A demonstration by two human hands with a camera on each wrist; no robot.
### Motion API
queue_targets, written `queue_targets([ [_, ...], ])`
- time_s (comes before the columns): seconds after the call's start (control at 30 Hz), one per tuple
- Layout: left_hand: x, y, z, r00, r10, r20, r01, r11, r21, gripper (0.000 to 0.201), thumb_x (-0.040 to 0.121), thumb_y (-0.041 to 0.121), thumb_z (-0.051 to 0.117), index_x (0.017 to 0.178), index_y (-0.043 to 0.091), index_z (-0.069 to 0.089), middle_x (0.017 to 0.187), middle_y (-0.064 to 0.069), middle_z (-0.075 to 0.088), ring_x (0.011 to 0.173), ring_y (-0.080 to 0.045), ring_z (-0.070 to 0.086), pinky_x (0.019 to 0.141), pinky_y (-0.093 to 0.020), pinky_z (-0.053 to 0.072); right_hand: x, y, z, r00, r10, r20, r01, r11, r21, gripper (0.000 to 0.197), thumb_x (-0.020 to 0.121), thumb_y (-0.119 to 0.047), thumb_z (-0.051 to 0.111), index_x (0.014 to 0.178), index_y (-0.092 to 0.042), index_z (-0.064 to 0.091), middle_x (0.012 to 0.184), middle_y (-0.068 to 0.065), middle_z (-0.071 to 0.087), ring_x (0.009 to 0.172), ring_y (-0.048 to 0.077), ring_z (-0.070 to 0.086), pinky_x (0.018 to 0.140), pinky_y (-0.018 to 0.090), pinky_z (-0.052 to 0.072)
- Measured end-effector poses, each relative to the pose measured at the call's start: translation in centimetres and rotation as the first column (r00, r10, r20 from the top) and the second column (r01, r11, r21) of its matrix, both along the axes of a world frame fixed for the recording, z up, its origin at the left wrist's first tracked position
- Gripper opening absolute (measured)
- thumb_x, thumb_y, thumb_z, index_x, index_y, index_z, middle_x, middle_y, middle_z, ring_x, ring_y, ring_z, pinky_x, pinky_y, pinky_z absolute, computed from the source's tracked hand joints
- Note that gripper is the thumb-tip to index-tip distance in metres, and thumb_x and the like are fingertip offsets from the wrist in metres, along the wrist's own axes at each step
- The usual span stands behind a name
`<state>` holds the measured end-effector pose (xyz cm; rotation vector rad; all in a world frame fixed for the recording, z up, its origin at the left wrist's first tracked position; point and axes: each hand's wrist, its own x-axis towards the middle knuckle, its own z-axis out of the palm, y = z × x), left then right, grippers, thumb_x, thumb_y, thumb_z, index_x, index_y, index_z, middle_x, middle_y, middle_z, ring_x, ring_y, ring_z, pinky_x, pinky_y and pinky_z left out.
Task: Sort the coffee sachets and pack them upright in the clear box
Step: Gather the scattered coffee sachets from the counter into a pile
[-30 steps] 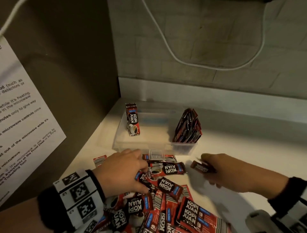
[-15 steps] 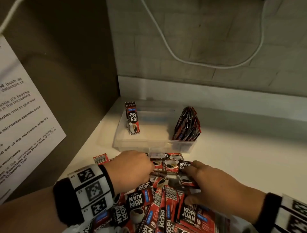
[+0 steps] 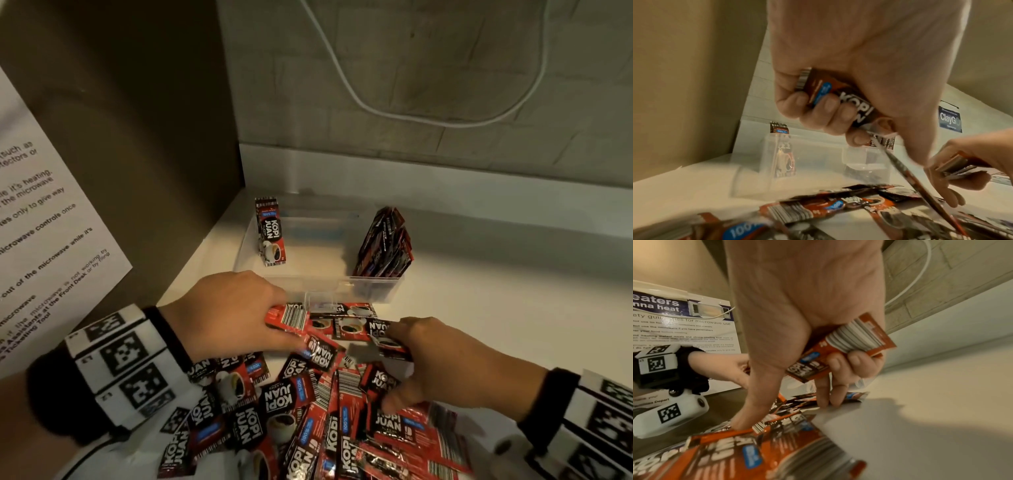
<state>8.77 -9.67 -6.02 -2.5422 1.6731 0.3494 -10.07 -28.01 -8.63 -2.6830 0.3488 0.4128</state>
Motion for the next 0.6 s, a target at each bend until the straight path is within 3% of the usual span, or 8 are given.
queue_targets([
  [0.1, 0.2, 0.3, -0.9, 1.0, -0.017, -0.018, 0.017, 1.0, 0.026, 0.029, 0.085, 0.058, 0.057, 0.071, 0.032, 0.055, 0.077, 0.013, 0.061, 0.07, -0.005, 0.057, 0.063, -0.027, 0.047, -0.9, -0.2, -0.4, 1.0, 0.011, -0.027, -0.012, 0.999, -0.034, 0.05, 0.064, -0.047, 0.082, 0.105, -0.027, 0.06, 0.098, -0.016, 0.055, 0.086, 0.004, 0.055, 0.074, 0.018, 0.047],
  [0.17, 0.4, 0.3, -1.4, 0.998, -0.037, -0.056, 0.039, 0.999, 0.022, 0.025, 0.09, 0.046, 0.055, 0.072, 0.029, 0.057, 0.075, 0.011, 0.06, 0.069, -0.006, 0.057, 0.064, -0.027, 0.048, -1.3, -0.1, -0.8, 1.0, 0.01, -0.015, -0.01, 1.0, -0.008, 0.042, 0.071, -0.041, 0.079, 0.107, -0.027, 0.063, 0.094, -0.016, 0.057, 0.081, 0.002, 0.056, 0.07, 0.012, 0.043],
  [0.23, 0.3, 0.3, -1.6, 0.995, -0.048, -0.089, 0.05, 0.998, 0.028, 0.024, 0.091, 0.043, 0.056, 0.071, 0.029, 0.056, 0.072, 0.012, 0.057, 0.066, -0.005, 0.054, 0.06, -0.022, 0.043, -1.6, -0.2, -0.9, 1.0, 0.003, 0.017, -0.004, 1.0, 0.025, 0.026, 0.079, -0.035, 0.073, 0.103, -0.026, 0.064, 0.089, -0.011, 0.064, 0.076, 0.003, 0.06, 0.065, 0.012, 0.045],
  [0.3, 0.3, 0.3, -1.7, 0.993, -0.053, -0.106, 0.058, 0.997, 0.042, 0.014, 0.092, 0.04, 0.057, 0.085, 0.03, 0.061, 0.079, 0.012, 0.061, 0.07, -0.004, 0.056, 0.064, -0.021, 0.045, -2.1, -0.6, -0.4, 0.996, -0.045, 0.074, 0.041, 0.997, 0.058, 0.008, 0.086, -0.03, 0.066, 0.091, -0.028, 0.06, 0.08, -0.009, 0.064, 0.069, 0.002, 0.059, 0.061, 0.014, 0.044],
  [0.4, 0.3, 0.5, -1.9, 0.987, -0.068, -0.145, 0.074, 0.997, 0.038, 0.022, 0.094, 0.03, 0.055, 0.115, 0.035, 0.058, 0.104, 0.012, 0.067, 0.091, -0.006, 0.061, 0.079, -0.027, 0.049, -3.2, -0.9, 0.7, 0.991, -0.076, 0.106, 0.059, 0.986, 0.158, 0.019, 0.093, -0.024, 0.058, 0.086, -0.035, 0.045, 0.077, -0.009, 0.062, 0.069, 0.001, 0.058, 0.059, 0.016, 0.043],
  [0.53, 0.0, 0.4, -2.4, 0.994, -0.063, -0.092, 0.072, 0.993, 0.098, 0.018, 0.095, 0.023, 0.047, 0.111, 0.028, 0.051, 0.107, 0.007, 0.061, 0.097, -0.014, 0.058, 0.08, -0.03, 0.046, -4.8, 0.3, 1.6, 0.999, -0.04, 0.021, 0.034, 0.972, 0.234, 0.018, 0.094, -0.03, 0.056, 0.101, -0.04, 0.043, 0.096, -0.011, 0.065, 0.083, 0.003, 0.063, 0.066, 0.022, 0.052],
  [0.6, -0.4, 0.1, -2.3, 0.997, -0.011, -0.076, 0.019, 0.994, 0.109, 0.015, 0.097, 0.026, 0.041, 0.107, 0.023, 0.052, 0.101, 0.003, 0.062, 0.091, -0.016, 0.058, 0.076, -0.03, 0.045, -5.1, 1.0, 1.1, 0.998, -0.019, -0.063, 0.025, 0.996, 0.086, 0.042, 0.082, -0.049, 0.067, 0.115, -0.039, 0.042, 0.109, -0.016, 0.057, 0.093, 0.005, 0.06, 0.078, 0.023, 0.053],
])
